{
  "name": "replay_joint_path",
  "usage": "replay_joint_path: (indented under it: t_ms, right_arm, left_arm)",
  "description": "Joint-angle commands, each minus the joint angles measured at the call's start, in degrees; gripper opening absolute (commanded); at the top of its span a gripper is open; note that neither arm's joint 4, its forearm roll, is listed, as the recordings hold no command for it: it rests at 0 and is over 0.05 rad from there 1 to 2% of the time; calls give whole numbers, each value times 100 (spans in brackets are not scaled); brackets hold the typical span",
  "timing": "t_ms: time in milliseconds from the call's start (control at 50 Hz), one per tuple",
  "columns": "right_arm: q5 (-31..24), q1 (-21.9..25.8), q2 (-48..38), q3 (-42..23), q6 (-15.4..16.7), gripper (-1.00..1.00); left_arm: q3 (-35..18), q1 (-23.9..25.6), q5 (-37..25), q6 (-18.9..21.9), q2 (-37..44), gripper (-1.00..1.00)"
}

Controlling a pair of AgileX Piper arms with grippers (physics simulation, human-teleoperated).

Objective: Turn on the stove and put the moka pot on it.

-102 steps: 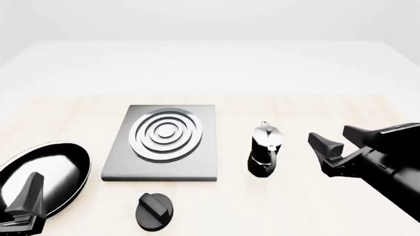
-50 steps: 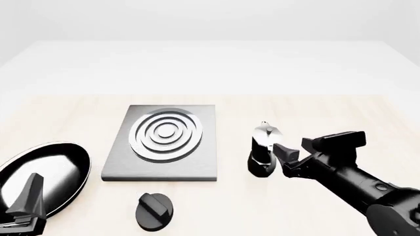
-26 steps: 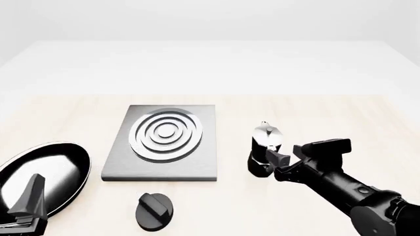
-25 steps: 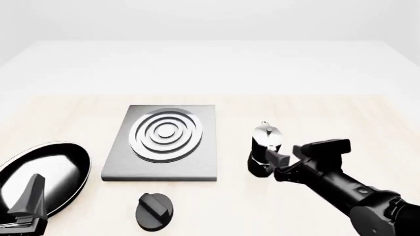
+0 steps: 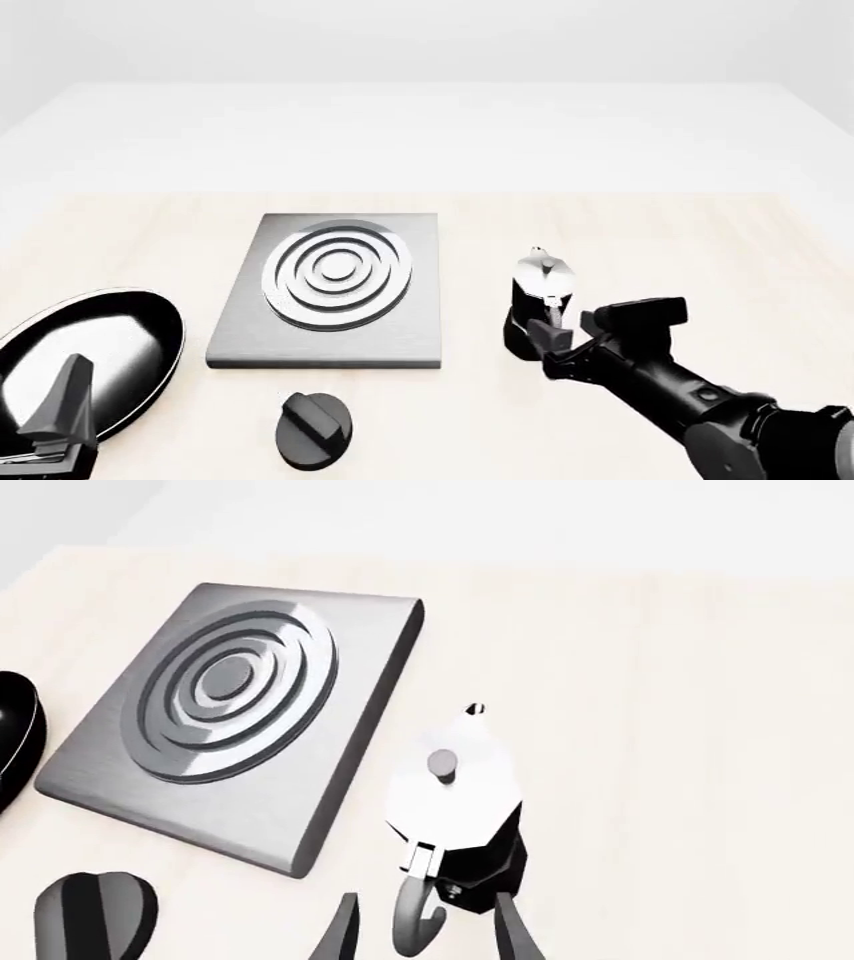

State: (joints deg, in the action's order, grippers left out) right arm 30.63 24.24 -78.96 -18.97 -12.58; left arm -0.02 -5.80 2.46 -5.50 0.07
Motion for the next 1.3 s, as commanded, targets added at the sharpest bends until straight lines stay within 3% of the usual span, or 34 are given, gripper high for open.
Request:
replay_joint_path:
  t_ms: [20,500,520,740,900,1040,1300]
  right_arm:
    - [282,31,-345,36,-35,100]
    - [732,125,-874,56,-231,100]
    - [743,138,-888,55,-217,-100]
    - [435,-17,-379,225,-216,-100]
    - [-911,-453,1142,347,24,-100]
    - [-2374,-616,2370,-32,385,-100]
    - [-3594,-676,3197,-626,755,-100]
  left_arm:
    - [0,13,-7,7,1,100]
    - [1,37,-30,35,6,100]
    - [1,41,-34,37,7,100]
    - [1,51,-24,49,4,100]
    - [0,63,-12,63,1,100]
    - [0,107,11,99,-2,100]
    - [0,113,37,120,-4,100]
